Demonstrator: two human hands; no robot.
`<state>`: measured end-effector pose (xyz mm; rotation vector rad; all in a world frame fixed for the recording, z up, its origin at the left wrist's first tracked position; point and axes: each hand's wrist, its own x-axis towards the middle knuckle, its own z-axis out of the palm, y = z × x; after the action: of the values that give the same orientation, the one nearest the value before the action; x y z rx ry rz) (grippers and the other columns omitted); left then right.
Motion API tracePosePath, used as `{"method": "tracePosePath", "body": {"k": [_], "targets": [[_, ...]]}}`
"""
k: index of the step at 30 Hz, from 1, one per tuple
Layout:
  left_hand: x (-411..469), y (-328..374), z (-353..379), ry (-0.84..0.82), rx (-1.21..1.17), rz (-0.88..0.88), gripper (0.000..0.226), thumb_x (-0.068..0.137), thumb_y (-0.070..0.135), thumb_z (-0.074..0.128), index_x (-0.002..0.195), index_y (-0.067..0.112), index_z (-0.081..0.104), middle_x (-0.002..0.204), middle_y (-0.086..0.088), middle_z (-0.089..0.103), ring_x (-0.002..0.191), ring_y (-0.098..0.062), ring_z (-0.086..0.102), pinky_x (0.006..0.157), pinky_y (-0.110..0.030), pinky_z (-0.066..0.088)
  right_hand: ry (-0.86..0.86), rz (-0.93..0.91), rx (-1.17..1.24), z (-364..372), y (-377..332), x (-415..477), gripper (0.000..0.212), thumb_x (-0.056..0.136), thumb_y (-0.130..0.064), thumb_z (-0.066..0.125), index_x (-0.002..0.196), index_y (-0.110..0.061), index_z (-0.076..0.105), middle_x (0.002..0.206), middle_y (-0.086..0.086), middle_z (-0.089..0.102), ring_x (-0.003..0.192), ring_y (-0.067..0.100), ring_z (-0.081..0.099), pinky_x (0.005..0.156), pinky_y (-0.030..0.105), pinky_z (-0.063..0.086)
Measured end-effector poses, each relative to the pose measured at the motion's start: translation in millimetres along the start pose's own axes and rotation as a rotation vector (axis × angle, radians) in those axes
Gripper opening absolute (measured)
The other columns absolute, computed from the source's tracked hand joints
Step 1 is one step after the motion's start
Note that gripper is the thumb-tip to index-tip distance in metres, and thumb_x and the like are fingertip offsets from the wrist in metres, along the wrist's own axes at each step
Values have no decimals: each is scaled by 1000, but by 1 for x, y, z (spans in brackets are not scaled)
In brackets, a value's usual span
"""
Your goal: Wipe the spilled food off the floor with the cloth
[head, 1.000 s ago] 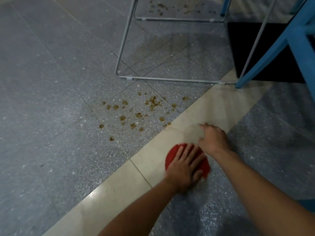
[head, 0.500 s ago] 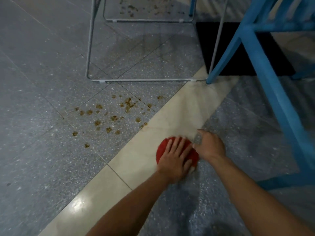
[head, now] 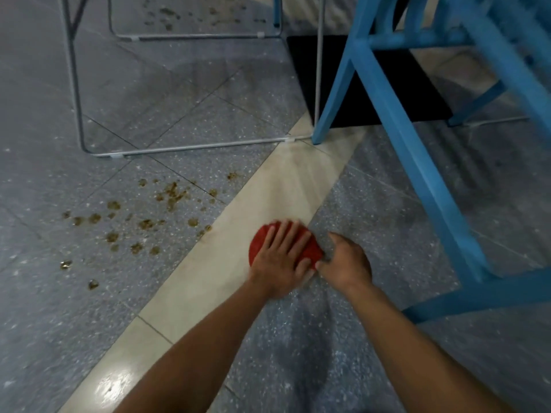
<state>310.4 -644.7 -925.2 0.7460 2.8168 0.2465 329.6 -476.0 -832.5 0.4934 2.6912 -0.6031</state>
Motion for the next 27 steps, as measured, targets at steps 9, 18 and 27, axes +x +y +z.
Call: {"method": "tracePosePath", "body": {"k": [9,18,27], "targets": [[8,-76,-23,64,8,-157,71,111,63,21,172,28,13,179,-14,2,166,-38,0,134,-57,2,-10,3,77,-3,1,12,78,87,-27,76,156,-23,39,152,4,50,138,28,46,112,37,42],[-77,6,27,-10,9,267,65,111,64,28,171,41,16,181,0,3,167,-27,-4,133,-53,-5,23,-39,6,-12,0,12,74,88,-29,75,154,-23,42,153,5,49,138,29,46,111,39,43],[-54,-62,-8,108,-88,-435,69,113,58,21,173,25,9,180,-11,-5,166,-33,-12,133,-56,-2,-66,-257,1,27,-57,-12,70,86,-25,73,151,-21,48,153,8,50,139,28,46,115,37,38]]}}
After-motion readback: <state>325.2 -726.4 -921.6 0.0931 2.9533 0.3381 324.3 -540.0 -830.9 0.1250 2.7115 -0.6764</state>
